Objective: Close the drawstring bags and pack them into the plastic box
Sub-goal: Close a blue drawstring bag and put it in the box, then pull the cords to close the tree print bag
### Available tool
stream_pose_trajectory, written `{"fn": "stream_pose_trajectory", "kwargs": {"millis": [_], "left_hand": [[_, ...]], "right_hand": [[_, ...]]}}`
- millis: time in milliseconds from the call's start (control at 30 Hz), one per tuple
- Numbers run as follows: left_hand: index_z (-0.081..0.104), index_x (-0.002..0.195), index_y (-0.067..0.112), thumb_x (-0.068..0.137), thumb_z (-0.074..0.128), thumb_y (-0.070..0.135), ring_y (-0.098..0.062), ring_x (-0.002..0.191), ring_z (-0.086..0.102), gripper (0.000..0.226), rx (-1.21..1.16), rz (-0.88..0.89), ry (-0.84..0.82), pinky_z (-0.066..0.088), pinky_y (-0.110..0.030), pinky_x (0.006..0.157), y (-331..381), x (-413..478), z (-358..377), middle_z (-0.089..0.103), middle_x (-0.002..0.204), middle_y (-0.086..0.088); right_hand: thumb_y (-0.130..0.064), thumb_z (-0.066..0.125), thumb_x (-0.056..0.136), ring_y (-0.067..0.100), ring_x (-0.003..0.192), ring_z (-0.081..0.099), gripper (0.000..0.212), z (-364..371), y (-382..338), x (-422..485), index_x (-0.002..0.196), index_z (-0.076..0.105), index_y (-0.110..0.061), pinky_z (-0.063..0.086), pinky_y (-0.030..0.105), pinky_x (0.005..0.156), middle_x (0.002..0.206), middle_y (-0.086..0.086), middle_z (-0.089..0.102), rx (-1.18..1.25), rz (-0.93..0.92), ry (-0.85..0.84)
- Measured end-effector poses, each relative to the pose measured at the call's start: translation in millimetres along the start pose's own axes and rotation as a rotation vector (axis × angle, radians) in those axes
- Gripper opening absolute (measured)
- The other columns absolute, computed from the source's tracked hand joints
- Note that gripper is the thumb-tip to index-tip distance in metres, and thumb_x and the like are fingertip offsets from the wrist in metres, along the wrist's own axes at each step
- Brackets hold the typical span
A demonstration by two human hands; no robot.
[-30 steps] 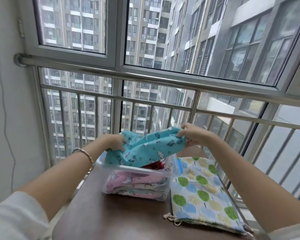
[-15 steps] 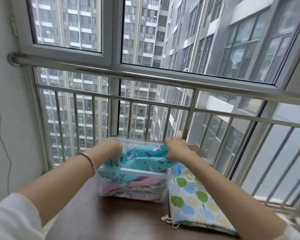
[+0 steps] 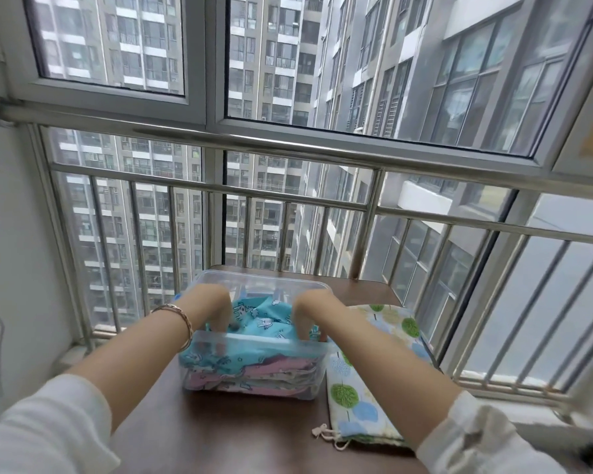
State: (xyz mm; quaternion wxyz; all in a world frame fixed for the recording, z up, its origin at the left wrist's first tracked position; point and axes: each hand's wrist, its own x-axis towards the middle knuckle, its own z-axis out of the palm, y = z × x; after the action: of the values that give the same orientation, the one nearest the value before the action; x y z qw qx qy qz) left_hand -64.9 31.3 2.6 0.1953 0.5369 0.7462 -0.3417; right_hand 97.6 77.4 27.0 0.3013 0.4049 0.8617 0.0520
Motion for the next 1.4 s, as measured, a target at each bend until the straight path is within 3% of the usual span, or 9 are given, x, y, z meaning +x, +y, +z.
{"fn": "stream_pose_trajectory", "kwargs": {"millis": [133, 300, 433, 567, 800, 1033, 1200, 1333, 1400], "left_hand": [[0.018, 0.152, 0.024, 0.084, 0.064, 0.047, -0.024, 0.117, 0.048, 0.085, 0.087, -0.046, 0.079, 0.046, -0.03, 0.087, 3, 7, 3, 0.022, 0.157, -0.008], [0.039, 0.145, 0.021, 0.095, 0.05, 0.027, -0.025, 0.121, 0.051, 0.052, 0.075, -0.085, 0.246, 0.044, -0.033, 0.095, 15, 11, 12, 0.04, 0.147, -0.006], [0.053, 0.13, 0.008, 0.09, 0.061, 0.03, -0.022, 0.092, 0.056, 0.046, -0.032, -0.034, 0.231, 0.05, -0.027, 0.077, 19, -11, 4, 0.056, 0.124, -0.011], [0.054, 0.123, -0.003, 0.087, 0.059, -0.001, -0.028, 0.105, 0.063, 0.037, -0.299, 0.117, 0.552, 0.055, -0.032, 0.086, 39, -37, -18, 0.06, 0.123, -0.016], [0.066, 0.104, 0.01, 0.088, 0.055, 0.005, -0.019, 0.083, 0.065, 0.021, -0.345, 0.359, 0.992, 0.058, -0.033, 0.076, 138, -93, -46, 0.068, 0.098, -0.004], [0.064, 0.11, 0.008, 0.083, 0.059, 0.005, -0.028, 0.096, 0.065, 0.028, -0.177, 0.517, 0.809, 0.055, -0.039, 0.083, 236, -96, -15, 0.067, 0.106, -0.007], [0.053, 0.124, 0.0, 0.078, 0.071, 0.048, -0.031, 0.111, 0.058, 0.069, 0.074, 0.435, 0.417, 0.048, -0.036, 0.085, 252, -72, 33, 0.061, 0.122, -0.011], [0.05, 0.127, 0.001, 0.08, 0.075, 0.031, -0.03, 0.111, 0.059, 0.061, 0.116, 0.405, 0.414, 0.05, -0.038, 0.086, 245, -57, 51, 0.058, 0.127, -0.012], [0.054, 0.127, 0.004, 0.083, 0.072, 0.023, -0.026, 0.091, 0.062, 0.051, 0.074, 0.437, 0.445, 0.053, -0.03, 0.07, 238, -57, 48, 0.058, 0.127, -0.011]], "right_hand": [[-0.018, 0.051, 0.095, 0.027, 0.125, 0.05, 0.045, 8, -7, 9, 0.138, 0.047, -0.006, 0.044, 0.032, 0.095, 0.142, 0.01, 0.046, -0.051, -0.016, 0.047], [-0.007, 0.04, 0.096, 0.027, 0.1, 0.049, 0.04, 17, -14, 9, 0.136, 0.047, -0.001, 0.043, 0.031, 0.09, 0.138, 0.014, 0.048, 0.037, -0.011, 0.069], [-0.01, 0.057, 0.093, 0.027, 0.101, 0.061, 0.046, 7, 2, -1, 0.136, 0.048, 0.0, 0.05, 0.028, 0.086, 0.137, 0.013, 0.051, 0.224, -0.024, 0.083], [0.004, 0.061, 0.084, 0.026, 0.09, 0.066, 0.04, 0, 30, -10, 0.124, 0.058, 0.0, 0.061, 0.035, 0.072, 0.13, 0.013, 0.055, 0.554, -0.034, 0.27], [0.003, 0.049, 0.086, 0.021, 0.071, 0.065, 0.023, 35, 101, -65, 0.098, 0.068, 0.001, 0.06, 0.033, 0.065, 0.09, 0.016, 0.07, 0.744, 0.062, 0.477], [-0.006, 0.051, 0.091, 0.024, 0.08, 0.071, 0.02, 130, 123, -85, 0.106, 0.064, -0.005, 0.058, 0.032, 0.064, 0.096, 0.014, 0.07, 0.725, 0.184, 0.294], [-0.012, 0.072, 0.079, 0.025, 0.099, 0.064, 0.04, 199, 112, -84, 0.118, 0.066, -0.011, 0.055, 0.035, 0.084, 0.104, 0.007, 0.066, 0.665, 0.187, 0.026], [-0.007, 0.067, 0.074, 0.033, 0.11, 0.061, 0.043, 232, 104, -79, 0.115, 0.063, 0.001, 0.052, 0.045, 0.09, 0.123, 0.019, 0.061, 0.623, 0.222, 0.084], [-0.003, 0.055, 0.076, 0.034, 0.105, 0.061, 0.039, 239, 102, -77, 0.114, 0.061, 0.003, 0.054, 0.043, 0.087, 0.12, 0.023, 0.061, 0.63, 0.234, 0.166]]}}
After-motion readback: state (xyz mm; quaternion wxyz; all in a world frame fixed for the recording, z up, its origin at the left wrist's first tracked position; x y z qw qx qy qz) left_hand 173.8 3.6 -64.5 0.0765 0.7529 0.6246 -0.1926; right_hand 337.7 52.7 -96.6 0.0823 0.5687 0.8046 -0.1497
